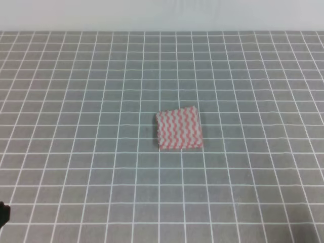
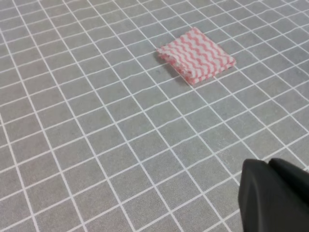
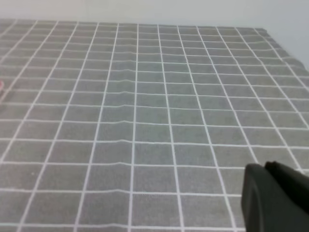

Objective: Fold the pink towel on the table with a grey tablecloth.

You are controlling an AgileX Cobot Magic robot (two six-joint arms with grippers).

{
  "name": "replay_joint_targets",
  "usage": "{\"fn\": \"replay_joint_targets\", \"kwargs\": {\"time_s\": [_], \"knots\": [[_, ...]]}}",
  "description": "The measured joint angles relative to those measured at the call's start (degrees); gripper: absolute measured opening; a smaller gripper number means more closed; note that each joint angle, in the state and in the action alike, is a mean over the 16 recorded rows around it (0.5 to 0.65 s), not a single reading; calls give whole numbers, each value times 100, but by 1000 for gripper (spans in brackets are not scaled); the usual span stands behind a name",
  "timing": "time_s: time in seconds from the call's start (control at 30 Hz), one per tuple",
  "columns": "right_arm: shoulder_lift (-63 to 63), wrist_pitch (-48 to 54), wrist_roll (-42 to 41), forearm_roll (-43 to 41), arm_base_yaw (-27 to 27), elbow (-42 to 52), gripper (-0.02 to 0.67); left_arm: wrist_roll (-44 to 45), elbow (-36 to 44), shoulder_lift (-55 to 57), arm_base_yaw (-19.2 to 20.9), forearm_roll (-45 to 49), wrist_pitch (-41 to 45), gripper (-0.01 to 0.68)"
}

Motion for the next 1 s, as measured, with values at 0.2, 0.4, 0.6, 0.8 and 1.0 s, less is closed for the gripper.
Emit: {"fn": "replay_joint_targets", "kwargs": {"time_s": [0.2,0.4,0.6,0.8,1.0], "knots": [[-19,46,-166,4,0,-13,-16,0,0,5,0,0,0,-2],[-19,46,-230,5,0,-13,-16,0,0,0,0,0,8,-2],[-31,57,-229,8,0,-32,-16,0,0,0,0,0,8,-2],[-43,74,-214,12,0,-60,-17,0,2,-2,0,10,1,-2],[-43,74,-200,12,0,-60,-17,-110,109,-93,3,252,-235,-2]]}}
